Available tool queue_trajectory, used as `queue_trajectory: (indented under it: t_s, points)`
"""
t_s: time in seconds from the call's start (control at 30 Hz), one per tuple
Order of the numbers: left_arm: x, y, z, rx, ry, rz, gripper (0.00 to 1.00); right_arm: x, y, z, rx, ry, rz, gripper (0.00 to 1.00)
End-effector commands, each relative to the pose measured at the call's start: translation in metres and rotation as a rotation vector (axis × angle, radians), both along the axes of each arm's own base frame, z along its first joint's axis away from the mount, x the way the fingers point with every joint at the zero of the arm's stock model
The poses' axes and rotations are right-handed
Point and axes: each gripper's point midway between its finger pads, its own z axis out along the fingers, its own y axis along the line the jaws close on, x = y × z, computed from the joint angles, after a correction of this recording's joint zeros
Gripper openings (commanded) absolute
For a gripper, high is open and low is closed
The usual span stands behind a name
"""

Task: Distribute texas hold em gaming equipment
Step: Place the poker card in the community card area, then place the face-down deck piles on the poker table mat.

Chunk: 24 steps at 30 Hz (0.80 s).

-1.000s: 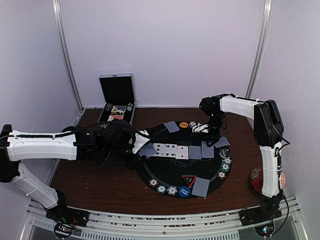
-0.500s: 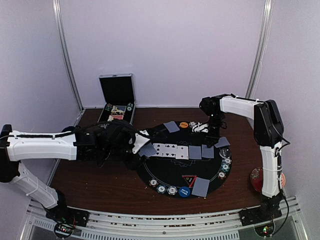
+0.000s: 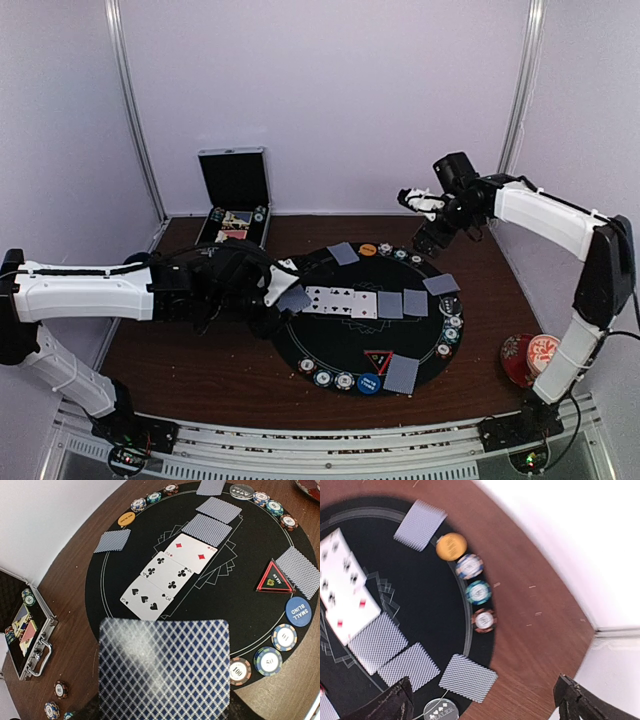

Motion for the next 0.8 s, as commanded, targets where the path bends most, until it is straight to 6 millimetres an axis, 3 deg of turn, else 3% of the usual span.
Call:
queue_trajectory:
  t_s: [0.0, 0.2, 0.47, 0.63, 0.77]
  points:
    - [0.009, -0.004, 0.014, -0.042, -0.042, 0.037, 0.65, 0.004, -0.021, 0.039, 0.122, -0.152, -0.251, 1.0]
    - [0.021, 0.002, 0.003, -0.008, -0.039, 0.119, 0.65, -0.041, -0.039, 0.043, 0.183, -0.139, -0.307, 1.0]
    - [0.058, 0.02, -0.006, -0.029, 0.025, 0.259, 0.65, -0.104, -0.05, 0.051, 0.291, -0.173, -0.248, 1.0]
    - [0.091, 0.023, -0.018, -0.081, 0.105, 0.35, 0.65, -0.128, -0.046, 0.053, 0.36, -0.182, -0.194, 1.0]
    - [0.119, 0.019, -0.029, -0.092, 0.139, 0.398, 0.65, -0.133, -0.047, 0.046, 0.372, -0.189, -0.185, 1.0]
